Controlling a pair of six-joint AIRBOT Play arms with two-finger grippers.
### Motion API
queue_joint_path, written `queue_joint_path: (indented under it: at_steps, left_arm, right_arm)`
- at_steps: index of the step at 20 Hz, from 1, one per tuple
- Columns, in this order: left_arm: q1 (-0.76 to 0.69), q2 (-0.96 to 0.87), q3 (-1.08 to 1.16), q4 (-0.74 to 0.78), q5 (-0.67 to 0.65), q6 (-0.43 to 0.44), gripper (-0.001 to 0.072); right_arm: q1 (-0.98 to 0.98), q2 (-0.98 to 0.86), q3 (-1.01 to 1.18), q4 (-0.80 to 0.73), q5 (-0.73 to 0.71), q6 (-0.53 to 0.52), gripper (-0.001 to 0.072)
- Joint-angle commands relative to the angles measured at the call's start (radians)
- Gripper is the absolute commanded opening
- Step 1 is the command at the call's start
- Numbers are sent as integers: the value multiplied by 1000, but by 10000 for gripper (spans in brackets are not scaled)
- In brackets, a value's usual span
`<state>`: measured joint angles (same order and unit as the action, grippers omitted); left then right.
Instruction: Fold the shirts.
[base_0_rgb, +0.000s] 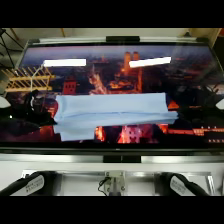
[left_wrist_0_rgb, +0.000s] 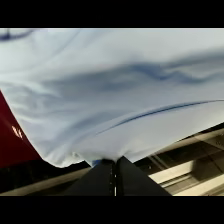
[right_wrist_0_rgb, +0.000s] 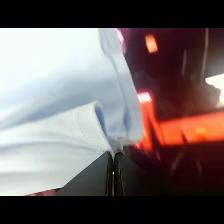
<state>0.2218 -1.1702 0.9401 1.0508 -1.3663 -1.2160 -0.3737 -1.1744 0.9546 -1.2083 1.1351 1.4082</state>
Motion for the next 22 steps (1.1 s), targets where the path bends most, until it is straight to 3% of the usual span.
queue_joint_path:
  at_steps: [1,4,7,9,12,16,17,18,19,20,22]
  left_arm:
    - [-29,-152,199,-34,30,-13,38]
    - [-31,-317,348,-40,30,-66,39]
    - [-30,-434,480,-50,31,-80,39]
    - [-31,-489,561,-50,30,-85,39]
    - [-31,-549,589,-50,21,-166,39]
    - [-42,-631,588,-50,-65,-196,50]
    - [-44,-636,588,-50,-70,-204,175]
    - [-44,-634,590,-50,-71,-211,373]
    - [-43,-631,597,-50,-77,-211,472]
    - [-43,-625,604,-50,-82,-210,472]
    - [-44,-604,620,-50,-83,-210,471]
  right_arm:
    - [35,-134,114,70,-111,-3,72]
    - [135,-283,212,24,-173,2,72]
    - [187,-392,304,-109,-191,98,73]
    - [191,-433,348,-111,-199,104,73]
    - [191,-463,359,-108,-216,137,73]
    - [191,-490,359,-103,-160,144,85]
    - [191,-490,359,-103,-151,143,228]
    - [190,-489,360,-101,-144,142,519]
    - [190,-490,366,-103,-129,119,600]
    - [188,-490,371,-99,-126,101,601]
    - [181,-495,371,-60,-142,87,679]
